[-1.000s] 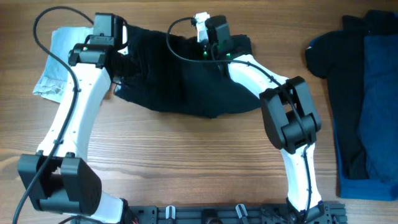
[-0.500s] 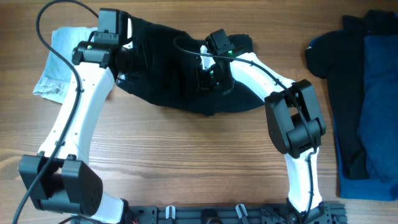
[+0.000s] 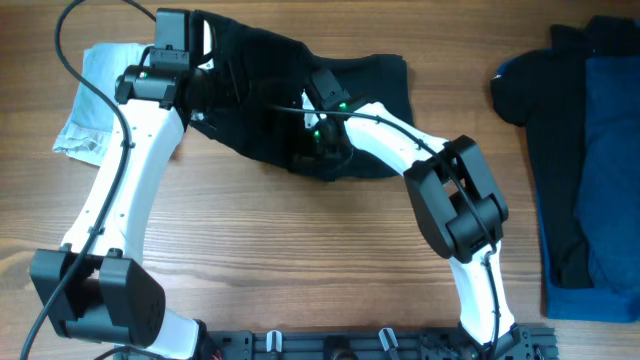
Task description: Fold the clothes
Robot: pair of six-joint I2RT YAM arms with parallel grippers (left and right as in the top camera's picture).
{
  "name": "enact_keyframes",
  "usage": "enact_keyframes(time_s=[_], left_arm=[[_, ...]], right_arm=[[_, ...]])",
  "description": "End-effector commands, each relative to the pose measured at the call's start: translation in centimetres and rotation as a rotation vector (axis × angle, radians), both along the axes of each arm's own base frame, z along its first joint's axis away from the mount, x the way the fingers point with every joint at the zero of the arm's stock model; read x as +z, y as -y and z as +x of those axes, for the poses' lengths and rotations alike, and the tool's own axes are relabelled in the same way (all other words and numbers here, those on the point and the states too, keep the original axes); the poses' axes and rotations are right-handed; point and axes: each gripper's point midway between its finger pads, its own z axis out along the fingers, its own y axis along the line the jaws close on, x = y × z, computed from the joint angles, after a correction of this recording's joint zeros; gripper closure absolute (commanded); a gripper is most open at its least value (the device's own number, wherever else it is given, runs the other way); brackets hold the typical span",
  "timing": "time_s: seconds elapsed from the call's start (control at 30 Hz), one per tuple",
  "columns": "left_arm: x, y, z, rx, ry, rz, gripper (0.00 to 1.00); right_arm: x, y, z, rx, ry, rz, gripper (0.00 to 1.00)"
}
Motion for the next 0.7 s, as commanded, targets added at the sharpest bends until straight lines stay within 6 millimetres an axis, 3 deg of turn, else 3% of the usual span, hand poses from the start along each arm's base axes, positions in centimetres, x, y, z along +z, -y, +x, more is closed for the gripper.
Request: enact_keyframes(time_s=[0.0, 0.03, 0.07, 0.1, 0.13, 0.17, 0.2, 0.27, 0.3, 0.37, 0.5, 0.67], left_arm=[[2.6, 0.5, 0.6, 0.019, 0.066, -0.047, 0.96], [2.6, 0.4, 0.6, 0.019, 0.066, -0.046, 0.96], [2.6, 0.4, 0.6, 0.019, 0.067, -0.046, 0.96], [2.7, 0.4, 0.7, 0.019, 0.068, -0.046, 0.96], [2.7, 0.4, 0.7, 0.019, 0.068, -0.046, 0.96], [2.7, 0.5, 0.7, 0.018, 0.068, -0.046, 0.96], [2.7, 0.5, 0.7, 0.018, 0.068, -0.046, 0.96], [2.6, 1.2, 0.5, 0.002, 0.065, -0.046, 0.96], [2.6, 1.6, 0.4, -0.007, 0.066, -0.046, 0.96], [2.5, 2.3, 0.3, -0.018, 0.066, -0.027, 0.96], [2.6, 3.0, 0.5, -0.030, 0.079, -0.021, 0.96], [2.7, 3.6, 0.5, -0.027, 0.080, -0.041, 0.96]], right_arm=[[1.0, 0.6, 0.6, -0.038, 0.022, -0.011, 0.96], [2.0, 0.6, 0.8, -0.029, 0.025, 0.022, 0.96], [7.0, 3.0, 2.9, -0.005, 0.136, 0.084, 0.96], [9.1, 4.3, 3.7, -0.006, 0.187, 0.091, 0.96], [11.0, 5.9, 4.3, -0.008, 0.239, 0.086, 0.96], [12.8, 9.0, 5.1, -0.032, 0.299, 0.031, 0.96], [13.1, 11.1, 5.5, -0.059, 0.314, -0.026, 0.96], [11.4, 16.1, 5.2, -0.073, 0.290, -0.208, 0.96], [9.8, 19.7, 4.9, -0.115, 0.262, -0.367, 0.96], [7.5, 23.9, 4.6, -0.176, 0.236, -0.500, 0.96], [3.4, 27.5, 3.8, -0.246, 0.205, -0.495, 0.96], [-0.4, 28.5, 2.2, -0.270, 0.198, -0.486, 0.96]])
